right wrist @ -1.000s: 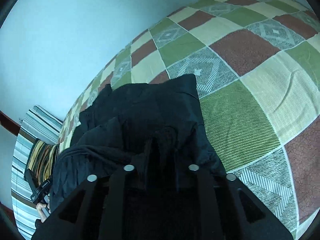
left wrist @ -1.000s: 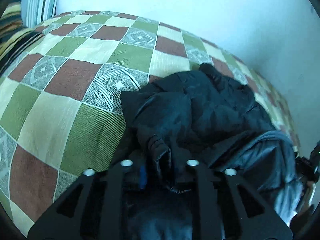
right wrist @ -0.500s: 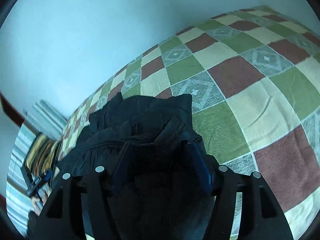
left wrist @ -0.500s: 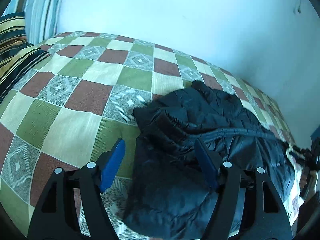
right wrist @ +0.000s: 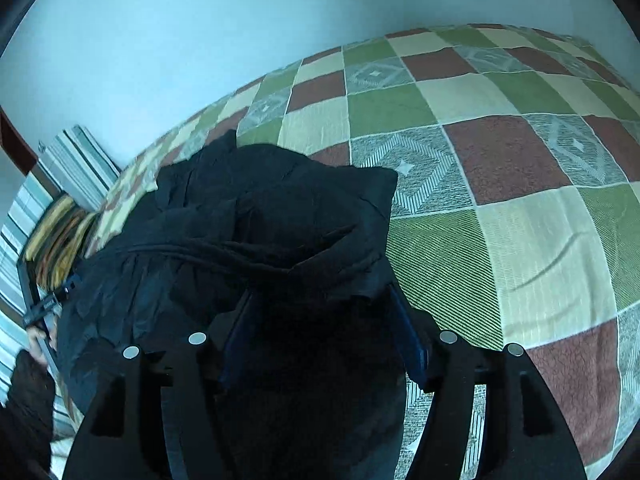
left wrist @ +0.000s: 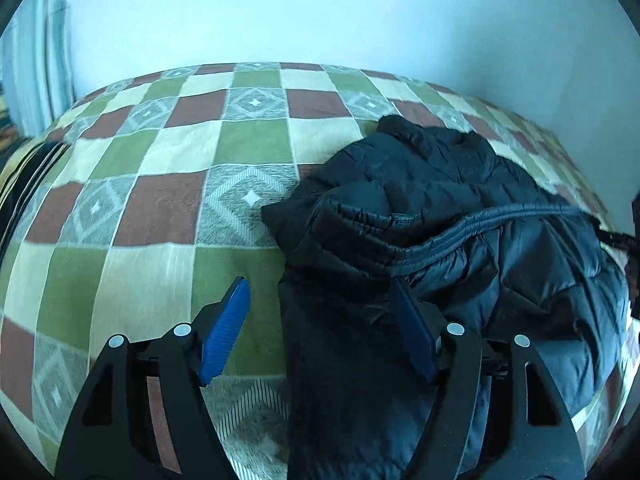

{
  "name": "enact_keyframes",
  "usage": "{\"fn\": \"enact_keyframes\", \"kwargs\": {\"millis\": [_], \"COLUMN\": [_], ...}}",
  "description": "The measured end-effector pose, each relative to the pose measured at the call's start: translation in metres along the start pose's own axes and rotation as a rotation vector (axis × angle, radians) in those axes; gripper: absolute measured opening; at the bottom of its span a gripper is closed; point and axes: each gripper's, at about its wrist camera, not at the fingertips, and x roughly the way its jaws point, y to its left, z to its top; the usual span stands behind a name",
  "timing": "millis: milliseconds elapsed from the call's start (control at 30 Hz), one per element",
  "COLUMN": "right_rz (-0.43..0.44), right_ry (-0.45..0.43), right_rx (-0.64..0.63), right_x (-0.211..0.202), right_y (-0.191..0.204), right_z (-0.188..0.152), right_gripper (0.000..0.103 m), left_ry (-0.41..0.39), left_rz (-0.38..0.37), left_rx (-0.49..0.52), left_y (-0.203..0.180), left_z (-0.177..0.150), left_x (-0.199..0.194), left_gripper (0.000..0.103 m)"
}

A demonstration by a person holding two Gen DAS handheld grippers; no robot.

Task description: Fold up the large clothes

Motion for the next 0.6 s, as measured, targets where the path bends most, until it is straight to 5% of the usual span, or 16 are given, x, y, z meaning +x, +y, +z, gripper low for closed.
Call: {"fn": "enact_keyframes", "kwargs": {"millis": [133, 200, 300, 467, 500, 600], "right_rz": [-0.025, -0.044, -0.058, -0.098, -0.108, -0.135], "right_ry": [0.017, 0.018, 0.02, 0.002, -0.004, -0.03], "right_rx": [-0.039, -0.047, -0.044, -0.076, -0.082, -0.099], "right_x": [0.008, 0.01, 0.012, 0.01, 0.008, 0.0], "right_y": [0.004, 0.004, 0.002, 0.01, 0.012, 0.018], "right_z": [-0.004, -0.006, -0.008, -0.011, -0.011, -0.011], "right_gripper": [0.063, 0.054, 0.041, 0.024, 0.023, 0.016], "left_ry": [0.043, 0.084, 0.128, 0.148, 0.14, 0.1], "left_rz": [-0.019, -0.016, -0.02, 0.05, 0.052, 0.092], "left_rx": [0.094, 0.142, 0.167, 0.229, 0.225, 0.218], "left_y": [-0.005, -0.008, -0.01, -0.02, -0.02, -0.026], "left_z": [0.011, 0.017, 0.022, 0.016, 0.016, 0.014], "left_x": [0.014, 0.022, 0.032, 0.04, 0.038, 0.026], "left_gripper": [0.072, 0.071, 0.044, 0.02, 0.008, 0.005]}}
